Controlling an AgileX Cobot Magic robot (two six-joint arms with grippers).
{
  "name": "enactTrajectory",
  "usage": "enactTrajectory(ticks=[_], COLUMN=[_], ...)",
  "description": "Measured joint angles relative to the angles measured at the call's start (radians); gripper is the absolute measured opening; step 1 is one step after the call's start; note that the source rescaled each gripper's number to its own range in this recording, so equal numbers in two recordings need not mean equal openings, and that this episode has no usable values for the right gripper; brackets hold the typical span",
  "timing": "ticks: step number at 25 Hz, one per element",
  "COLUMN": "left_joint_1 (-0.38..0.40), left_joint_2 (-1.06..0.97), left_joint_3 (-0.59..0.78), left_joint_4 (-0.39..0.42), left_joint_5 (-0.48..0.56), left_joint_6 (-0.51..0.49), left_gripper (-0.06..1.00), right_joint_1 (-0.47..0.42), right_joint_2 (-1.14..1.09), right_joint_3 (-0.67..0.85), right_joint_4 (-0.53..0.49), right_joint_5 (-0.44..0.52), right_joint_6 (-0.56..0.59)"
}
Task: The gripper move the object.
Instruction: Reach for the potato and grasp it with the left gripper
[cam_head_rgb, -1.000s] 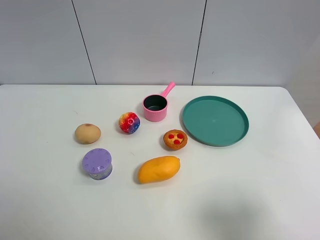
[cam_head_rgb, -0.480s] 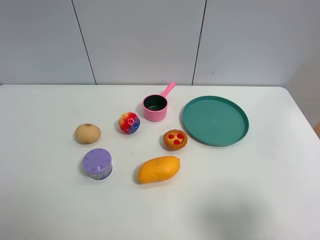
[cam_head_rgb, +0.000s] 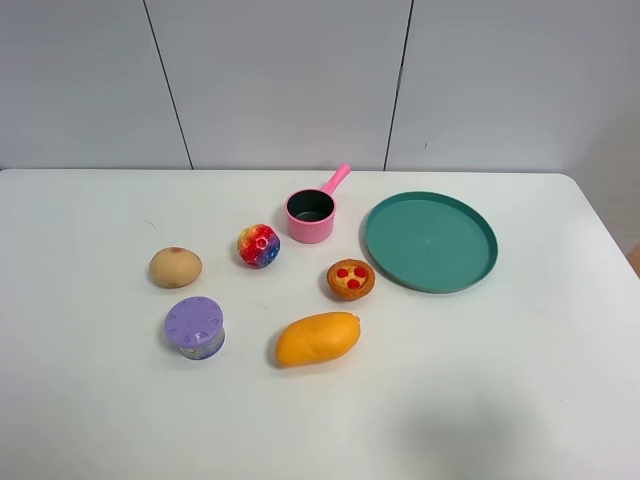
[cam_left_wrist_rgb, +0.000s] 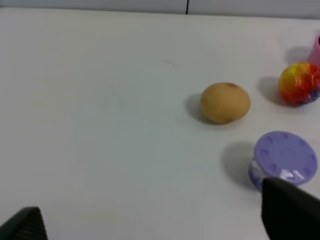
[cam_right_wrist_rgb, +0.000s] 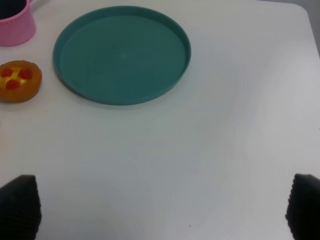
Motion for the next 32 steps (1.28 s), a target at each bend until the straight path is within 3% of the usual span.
enactTrajectory(ticks=[5, 16, 22, 32], left_joint_1=[0.000, 0.000, 0.000, 0.002], left_joint_2=[0.268, 1.020, 1.337, 1.647], left_joint_3=[-0.116, -0.504, -0.692, -0.743], left_joint_4=[-0.003, -0.036, -0.042, -0.148], left_joint_5=[-0.018, -0.037, -0.057, -0.195], left_joint_6=[0.019, 0.181, 0.199, 0.308], left_gripper=[0.87, 0.87, 0.87, 0.87], right_joint_1=[0.000, 0.000, 0.000, 0.000], right_joint_2=[0.000, 0.000, 0.000, 0.000], right_joint_3=[0.000, 0.000, 0.000, 0.000], right_joint_4=[0.000, 0.000, 0.000, 0.000], right_joint_5=[0.000, 0.000, 0.000, 0.000], right_joint_6=[0.000, 0.000, 0.000, 0.000])
